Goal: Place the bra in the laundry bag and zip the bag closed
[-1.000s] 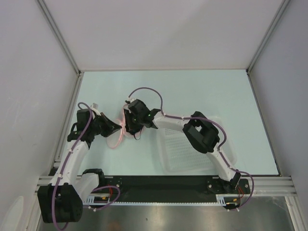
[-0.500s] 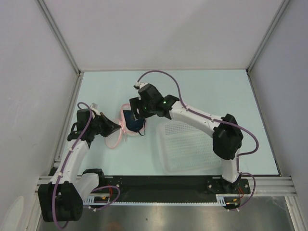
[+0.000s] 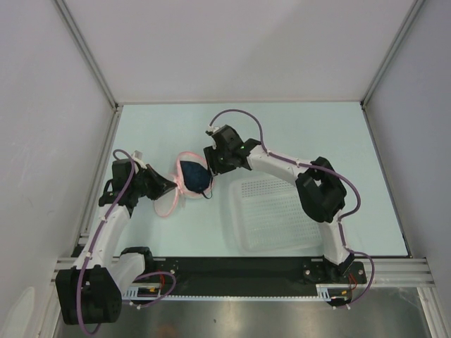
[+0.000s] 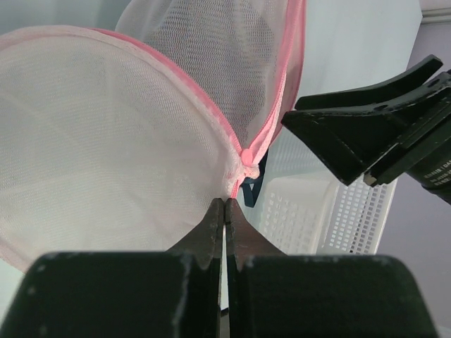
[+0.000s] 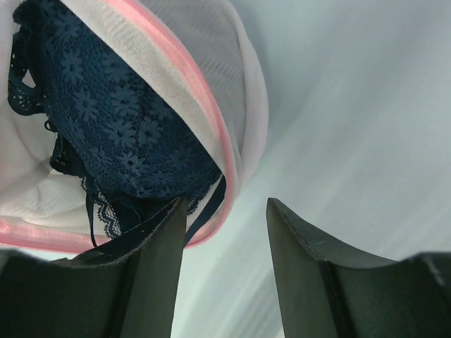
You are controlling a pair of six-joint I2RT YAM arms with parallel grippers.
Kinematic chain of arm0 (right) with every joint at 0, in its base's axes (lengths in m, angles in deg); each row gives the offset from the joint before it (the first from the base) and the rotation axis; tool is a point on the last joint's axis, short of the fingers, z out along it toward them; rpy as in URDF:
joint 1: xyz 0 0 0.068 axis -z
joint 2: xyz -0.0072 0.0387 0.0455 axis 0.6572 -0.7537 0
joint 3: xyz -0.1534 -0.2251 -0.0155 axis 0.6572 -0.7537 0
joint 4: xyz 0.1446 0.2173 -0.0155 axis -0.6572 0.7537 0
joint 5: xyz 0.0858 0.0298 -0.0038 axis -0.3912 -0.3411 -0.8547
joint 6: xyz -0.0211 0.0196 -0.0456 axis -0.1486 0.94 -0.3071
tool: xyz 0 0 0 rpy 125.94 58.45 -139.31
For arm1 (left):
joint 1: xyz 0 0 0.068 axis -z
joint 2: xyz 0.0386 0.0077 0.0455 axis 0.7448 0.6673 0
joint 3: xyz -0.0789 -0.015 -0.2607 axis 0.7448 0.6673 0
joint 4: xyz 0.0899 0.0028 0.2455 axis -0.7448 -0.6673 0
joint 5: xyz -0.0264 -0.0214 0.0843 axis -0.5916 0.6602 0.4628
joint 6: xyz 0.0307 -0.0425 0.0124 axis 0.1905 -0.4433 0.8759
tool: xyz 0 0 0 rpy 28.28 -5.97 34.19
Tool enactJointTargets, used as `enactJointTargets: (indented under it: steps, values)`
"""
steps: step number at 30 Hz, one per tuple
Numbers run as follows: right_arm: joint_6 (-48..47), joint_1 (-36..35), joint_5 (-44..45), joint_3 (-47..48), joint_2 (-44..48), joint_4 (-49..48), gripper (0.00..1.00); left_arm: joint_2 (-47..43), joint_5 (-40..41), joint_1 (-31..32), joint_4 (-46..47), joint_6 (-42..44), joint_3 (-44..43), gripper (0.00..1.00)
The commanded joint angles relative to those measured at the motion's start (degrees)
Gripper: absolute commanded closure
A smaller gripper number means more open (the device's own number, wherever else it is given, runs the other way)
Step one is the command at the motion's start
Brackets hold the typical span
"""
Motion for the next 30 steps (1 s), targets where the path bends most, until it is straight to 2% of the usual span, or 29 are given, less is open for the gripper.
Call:
enactJointTargets:
  steps: [1, 4, 5, 6, 7, 9, 10, 12, 13, 16, 18, 23, 25, 30]
  values:
    - [0.48, -0.25, -2.74, -0.22, -1.35, -5.69, 0.47, -0.12, 0.17, -0.47, 1.03, 0.65, -1.16, 1.00]
    - [0.75, -0.16, -3.45, 0.14, -3.11, -6.84, 0.50, -0.11, 0.17, -0.55, 1.03, 0.65, -1.16, 1.00]
    - [0.75, -0.08, -2.48, 0.22, -3.55, -7.54, 0.54, -0.12, 0.44, -0.47, 1.12, 0.56, -1.07, 1.00]
    - [0.66, 0.01, -2.13, 0.66, -3.82, -7.55, 0.60, -0.20, 0.61, -0.47, 0.94, 0.56, -1.16, 1.00]
    - [0.57, 0.18, -1.25, 1.27, -3.99, -6.59, 0.70, -0.12, 0.79, -0.55, 0.94, 0.65, -1.25, 1.00]
    - [-0.04, 0.62, -1.07, 3.21, -4.08, -5.79, 0.81, -0.12, 1.14, -0.47, 0.85, 0.74, -1.69, 1.00]
    - [-0.22, 0.71, -0.46, 3.82, -4.08, -4.22, 0.99, 0.23, 1.14, -0.73, 0.68, 0.82, -1.86, 1.00]
    - [-0.92, 0.45, 1.99, 8.56, -3.47, 0.60, 1.00, 0.24, 1.23, -1.34, -0.63, 1.61, -3.43, 1.00]
    - [-1.18, 0.19, 4.62, 10.66, -2.77, 6.20, 1.00, -0.03, 1.84, -2.22, -1.51, 2.22, -4.23, 1.00]
    - [-1.19, -1.57, 10.70, 16.12, 1.69, 15.44, 1.00, -1.96, 6.32, -4.59, -6.60, 5.56, -8.36, 1.00]
    - [-0.32, -2.45, 11.32, 16.49, 4.25, 17.50, 1.00, -3.54, 6.94, -5.91, -8.19, 6.89, -9.94, 1.00]
    - [1.80, -3.50, 9.13, 10.52, 9.88, 16.28, 1.00, -2.93, 5.80, -6.97, -8.12, 6.71, -9.52, 1.00]
    - [2.06, -3.94, 8.95, 6.49, 10.33, 12.16, 1.00, -1.18, 5.62, -6.97, -7.15, 6.89, -7.50, 1.00]
    - [2.06, -3.77, 8.60, 4.80, 8.93, 9.43, 1.00, 0.06, 6.06, -6.97, -5.83, 8.03, -6.43, 1.00]
